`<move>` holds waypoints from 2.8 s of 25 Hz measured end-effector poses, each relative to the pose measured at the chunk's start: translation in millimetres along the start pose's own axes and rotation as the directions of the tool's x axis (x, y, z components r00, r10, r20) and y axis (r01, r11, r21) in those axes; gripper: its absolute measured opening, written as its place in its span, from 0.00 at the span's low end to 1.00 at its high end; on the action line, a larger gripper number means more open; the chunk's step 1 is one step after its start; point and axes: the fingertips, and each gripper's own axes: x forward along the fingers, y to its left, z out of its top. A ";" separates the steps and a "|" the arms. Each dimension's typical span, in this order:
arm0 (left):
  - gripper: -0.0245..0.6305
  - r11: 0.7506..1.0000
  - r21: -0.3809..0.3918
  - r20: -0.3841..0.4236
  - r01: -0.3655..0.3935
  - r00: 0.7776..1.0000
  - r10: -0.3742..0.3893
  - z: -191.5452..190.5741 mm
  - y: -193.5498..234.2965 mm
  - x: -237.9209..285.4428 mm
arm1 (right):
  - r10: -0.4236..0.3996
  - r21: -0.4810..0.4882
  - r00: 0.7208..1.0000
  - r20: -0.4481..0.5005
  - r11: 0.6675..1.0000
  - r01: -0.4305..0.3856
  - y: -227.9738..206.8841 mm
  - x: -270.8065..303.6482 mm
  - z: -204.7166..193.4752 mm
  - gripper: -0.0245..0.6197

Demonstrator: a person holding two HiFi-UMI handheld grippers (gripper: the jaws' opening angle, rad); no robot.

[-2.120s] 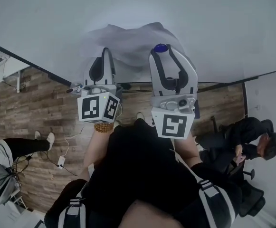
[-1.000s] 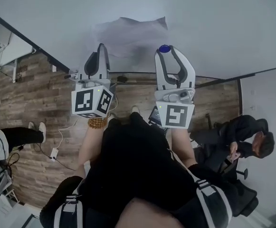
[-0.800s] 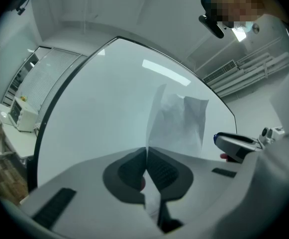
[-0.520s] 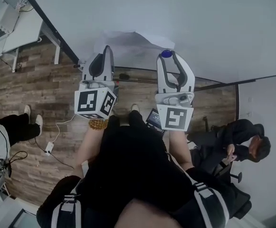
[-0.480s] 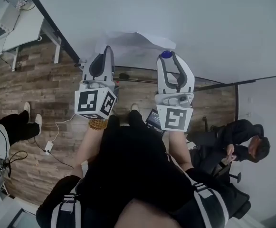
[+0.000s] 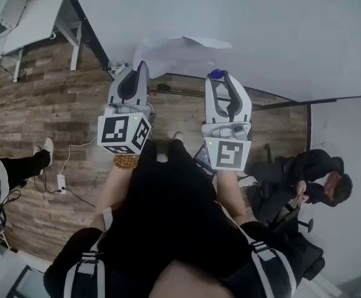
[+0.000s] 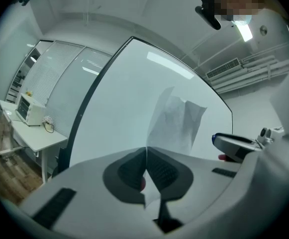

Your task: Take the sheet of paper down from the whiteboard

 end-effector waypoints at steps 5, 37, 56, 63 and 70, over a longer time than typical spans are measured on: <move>0.05 0.999 0.032 -0.024 -0.039 0.999 0.040 -11.1 -10.2 -16.3 | 0.023 0.061 0.999 0.023 0.998 -0.024 -2.6 -13.2 -7.3 0.22; 0.05 0.980 0.119 -0.064 -0.162 0.983 0.170 -62.3 -53.5 -108.9 | 0.130 0.194 0.991 -0.037 0.974 -0.121 59.5 -100.2 -42.2 0.22; 0.05 0.974 0.210 -0.038 -0.083 0.995 0.093 -55.8 -47.4 -117.8 | 0.035 0.213 0.995 -0.094 0.977 -0.014 70.5 -105.9 -47.1 0.21; 0.05 0.974 0.211 -0.047 -0.080 0.995 0.092 -55.3 -42.3 -115.3 | 0.033 0.222 0.995 -0.091 0.975 -0.013 72.7 -102.4 -43.9 0.21; 0.05 0.977 0.198 -0.053 -0.080 0.994 0.092 -55.3 -38.8 -113.5 | 0.026 0.228 0.994 -0.102 0.974 -0.002 70.1 -100.1 -45.3 0.21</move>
